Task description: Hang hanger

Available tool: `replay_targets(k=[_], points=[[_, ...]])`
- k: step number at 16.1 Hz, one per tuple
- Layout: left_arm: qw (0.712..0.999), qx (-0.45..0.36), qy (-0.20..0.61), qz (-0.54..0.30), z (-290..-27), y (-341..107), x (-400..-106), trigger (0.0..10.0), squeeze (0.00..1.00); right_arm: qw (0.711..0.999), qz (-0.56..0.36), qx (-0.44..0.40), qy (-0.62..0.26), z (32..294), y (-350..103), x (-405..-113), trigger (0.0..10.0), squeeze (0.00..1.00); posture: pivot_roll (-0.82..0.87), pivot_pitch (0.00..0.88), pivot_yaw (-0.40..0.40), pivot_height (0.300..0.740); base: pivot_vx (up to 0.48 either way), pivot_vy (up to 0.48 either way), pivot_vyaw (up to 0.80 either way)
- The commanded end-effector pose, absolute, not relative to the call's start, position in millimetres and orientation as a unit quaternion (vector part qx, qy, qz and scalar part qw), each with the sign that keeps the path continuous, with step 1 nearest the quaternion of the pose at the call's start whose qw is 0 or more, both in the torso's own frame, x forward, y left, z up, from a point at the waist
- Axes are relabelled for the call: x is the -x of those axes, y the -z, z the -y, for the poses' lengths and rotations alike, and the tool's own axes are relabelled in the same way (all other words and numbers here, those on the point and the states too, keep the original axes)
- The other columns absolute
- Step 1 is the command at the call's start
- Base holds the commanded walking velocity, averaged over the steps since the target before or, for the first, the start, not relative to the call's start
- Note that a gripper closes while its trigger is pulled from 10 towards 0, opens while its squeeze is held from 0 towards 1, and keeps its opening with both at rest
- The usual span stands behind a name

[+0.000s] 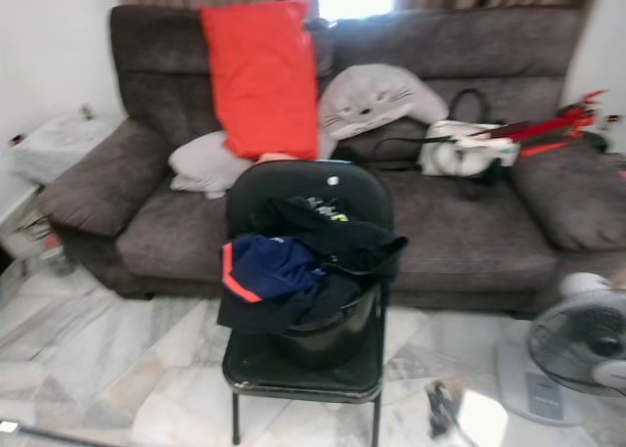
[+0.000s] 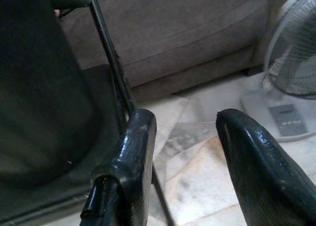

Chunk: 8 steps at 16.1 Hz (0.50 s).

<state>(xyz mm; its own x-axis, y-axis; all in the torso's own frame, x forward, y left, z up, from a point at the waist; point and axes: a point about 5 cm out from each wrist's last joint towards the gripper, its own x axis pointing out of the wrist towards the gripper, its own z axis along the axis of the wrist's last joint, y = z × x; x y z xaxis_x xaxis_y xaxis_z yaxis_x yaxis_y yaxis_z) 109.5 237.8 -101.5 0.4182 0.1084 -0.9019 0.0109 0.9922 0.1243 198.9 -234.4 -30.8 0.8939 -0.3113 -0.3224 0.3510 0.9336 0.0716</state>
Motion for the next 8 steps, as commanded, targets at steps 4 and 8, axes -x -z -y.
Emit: replay_targets(k=[4,8], points=[[0.839,-0.059,-0.037,-0.54,-242,101,-107,10.0,0.0,0.987,-0.044,0.007,0.155,237,-23,-189,10.0,0.0,-0.1,0.0,0.06,0.74,0.0,0.0,0.0],[0.854,-0.033,-0.051,-0.517,-241,99,-111,10.0,0.0,0.989,0.035,0.004,0.144,225,-76,-218,10.0,0.0,-0.11,0.0,0.051,0.74,0.0,0.0,0.0]])
